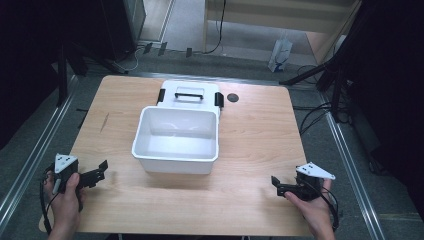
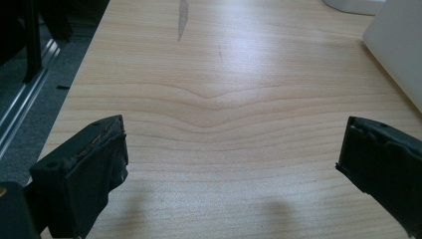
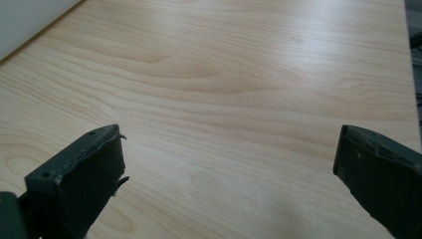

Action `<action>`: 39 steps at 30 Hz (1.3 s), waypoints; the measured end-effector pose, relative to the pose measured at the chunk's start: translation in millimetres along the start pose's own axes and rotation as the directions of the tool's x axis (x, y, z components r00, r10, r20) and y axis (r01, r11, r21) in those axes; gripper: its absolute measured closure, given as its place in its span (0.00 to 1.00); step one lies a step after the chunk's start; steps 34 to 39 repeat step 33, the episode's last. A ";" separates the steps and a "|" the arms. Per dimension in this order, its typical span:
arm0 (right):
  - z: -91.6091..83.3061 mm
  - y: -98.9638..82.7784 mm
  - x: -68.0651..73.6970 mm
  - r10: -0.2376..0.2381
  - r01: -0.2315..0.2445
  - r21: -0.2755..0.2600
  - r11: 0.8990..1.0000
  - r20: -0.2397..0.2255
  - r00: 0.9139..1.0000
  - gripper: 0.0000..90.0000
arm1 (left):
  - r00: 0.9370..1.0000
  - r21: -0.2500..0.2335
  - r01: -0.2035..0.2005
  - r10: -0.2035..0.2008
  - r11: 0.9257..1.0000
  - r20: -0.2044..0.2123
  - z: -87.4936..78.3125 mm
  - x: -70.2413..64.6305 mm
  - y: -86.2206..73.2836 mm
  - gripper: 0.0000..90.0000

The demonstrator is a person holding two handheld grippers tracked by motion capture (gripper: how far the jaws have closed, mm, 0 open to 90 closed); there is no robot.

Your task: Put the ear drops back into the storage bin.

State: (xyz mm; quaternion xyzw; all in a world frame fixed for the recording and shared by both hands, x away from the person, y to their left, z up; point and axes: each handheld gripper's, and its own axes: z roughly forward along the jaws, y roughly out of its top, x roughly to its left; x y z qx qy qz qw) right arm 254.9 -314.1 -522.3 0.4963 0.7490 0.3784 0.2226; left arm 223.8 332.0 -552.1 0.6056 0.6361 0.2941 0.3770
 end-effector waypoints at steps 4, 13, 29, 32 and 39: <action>-7.3 -10.5 -7.1 0.032 -0.032 -0.022 0.999 0.020 0.999 0.00 | 1.000 0.000 -0.002 0.002 1.000 -0.001 0.0 -0.1 0.0 0.00; -20.9 -32.7 -18.7 0.089 -0.086 -0.062 0.994 0.052 0.995 0.03 | 1.000 0.001 -0.005 0.005 1.000 -0.001 -0.2 -0.5 0.0 0.00; -32.7 -55.9 -34.5 0.234 -0.226 -0.149 0.963 0.038 0.972 0.07 | 1.000 0.001 -0.008 0.008 1.000 -0.003 0.0 -1.4 -0.3 0.00; -31.5 -55.3 -34.6 0.232 -0.227 -0.140 0.964 0.027 0.972 0.10 | 1.000 0.005 -0.004 0.004 1.000 -0.003 0.0 -1.2 -0.2 0.00; -31.9 -55.5 -34.7 0.228 -0.222 -0.144 0.964 0.027 0.973 0.12 | 1.000 0.003 -0.005 0.005 1.000 -0.006 -0.1 -1.5 -0.3 0.00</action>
